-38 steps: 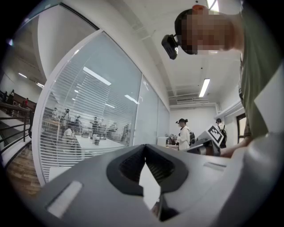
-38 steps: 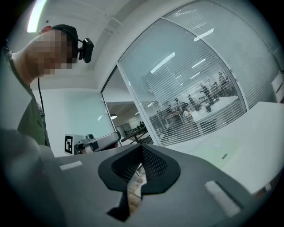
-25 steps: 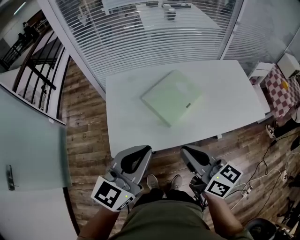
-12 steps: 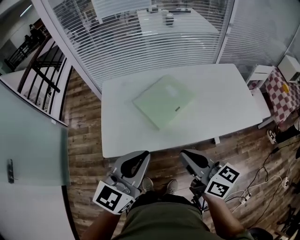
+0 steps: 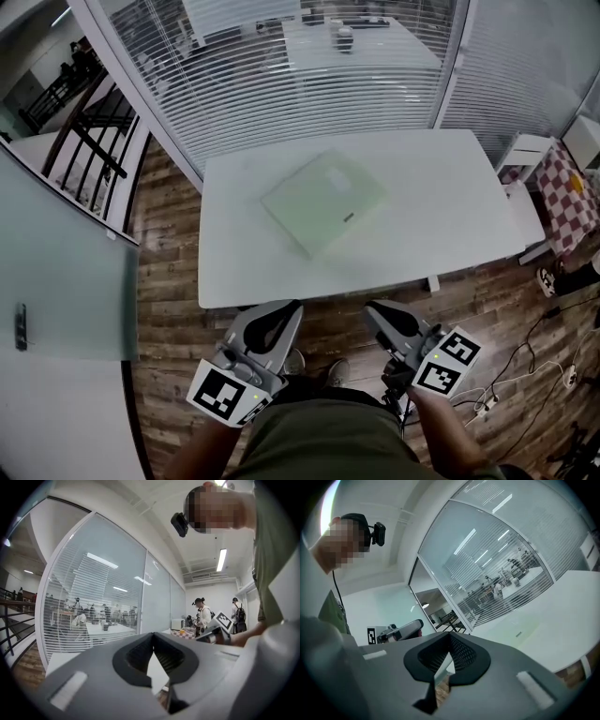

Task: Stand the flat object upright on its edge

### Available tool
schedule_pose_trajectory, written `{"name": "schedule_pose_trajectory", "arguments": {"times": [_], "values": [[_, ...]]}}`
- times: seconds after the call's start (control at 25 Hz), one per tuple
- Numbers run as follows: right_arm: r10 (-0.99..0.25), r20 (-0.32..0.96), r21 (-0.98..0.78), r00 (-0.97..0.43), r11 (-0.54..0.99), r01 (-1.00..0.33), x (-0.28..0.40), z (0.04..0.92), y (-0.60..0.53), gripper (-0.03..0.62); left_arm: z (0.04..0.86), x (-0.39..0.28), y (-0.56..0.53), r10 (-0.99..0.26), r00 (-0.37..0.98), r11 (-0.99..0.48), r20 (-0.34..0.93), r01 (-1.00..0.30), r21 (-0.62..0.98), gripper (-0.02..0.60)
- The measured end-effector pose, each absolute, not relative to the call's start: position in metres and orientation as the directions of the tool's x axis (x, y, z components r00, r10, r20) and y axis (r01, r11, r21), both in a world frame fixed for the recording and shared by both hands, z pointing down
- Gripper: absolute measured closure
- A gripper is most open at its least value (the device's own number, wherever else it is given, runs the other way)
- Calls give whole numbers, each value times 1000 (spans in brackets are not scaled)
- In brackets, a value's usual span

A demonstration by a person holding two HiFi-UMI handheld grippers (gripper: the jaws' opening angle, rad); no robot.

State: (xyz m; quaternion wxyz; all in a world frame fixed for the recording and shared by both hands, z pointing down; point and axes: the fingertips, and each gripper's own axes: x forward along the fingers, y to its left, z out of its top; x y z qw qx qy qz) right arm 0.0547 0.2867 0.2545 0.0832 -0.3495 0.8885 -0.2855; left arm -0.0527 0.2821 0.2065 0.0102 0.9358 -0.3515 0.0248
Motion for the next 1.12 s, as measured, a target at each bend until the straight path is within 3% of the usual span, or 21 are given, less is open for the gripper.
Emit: {"name": "schedule_pose_trajectory", "arguments": {"times": [1.12], "values": [[-692, 106, -596, -714, 531, -603, 22, 282, 215, 583, 243, -82, 194, -617, 783, -779, 79, -622, 79, 581]]}}
